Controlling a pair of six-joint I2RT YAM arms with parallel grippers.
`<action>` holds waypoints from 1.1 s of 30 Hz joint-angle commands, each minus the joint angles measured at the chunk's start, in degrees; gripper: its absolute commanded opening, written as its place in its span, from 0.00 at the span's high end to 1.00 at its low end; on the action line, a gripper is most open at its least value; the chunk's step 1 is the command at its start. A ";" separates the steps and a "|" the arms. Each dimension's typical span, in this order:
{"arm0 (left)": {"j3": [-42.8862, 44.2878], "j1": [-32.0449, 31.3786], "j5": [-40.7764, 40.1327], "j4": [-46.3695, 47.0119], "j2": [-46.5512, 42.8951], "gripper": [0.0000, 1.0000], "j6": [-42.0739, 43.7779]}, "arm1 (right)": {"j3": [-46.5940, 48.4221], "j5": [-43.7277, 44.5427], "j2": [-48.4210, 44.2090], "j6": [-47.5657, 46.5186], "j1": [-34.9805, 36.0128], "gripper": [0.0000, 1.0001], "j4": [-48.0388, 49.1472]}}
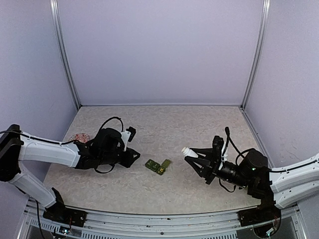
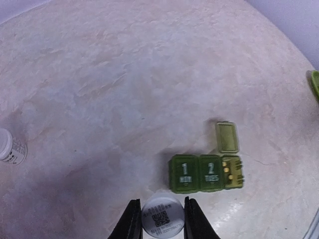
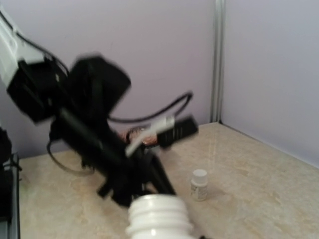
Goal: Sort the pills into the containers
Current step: Pick up the lid of the pill bottle from the center of the board, then close the lid of the pill bottle.
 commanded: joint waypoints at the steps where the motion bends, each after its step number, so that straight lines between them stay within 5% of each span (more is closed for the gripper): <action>1: 0.83 -1.83 8.72 2.11 -6.14 0.81 -1.19 | 2.41 -3.34 1.89 -1.14 -0.06 0.78 0.38; 14: 0.33 -5.48 20.48 10.59 -18.24 0.78 -10.70 | 9.49 -2.33 9.20 -6.41 4.61 0.79 -0.38; 33: -0.04 -10.39 26.24 19.86 -19.81 0.78 -20.18 | 14.85 2.24 15.59 -9.30 7.64 0.80 3.04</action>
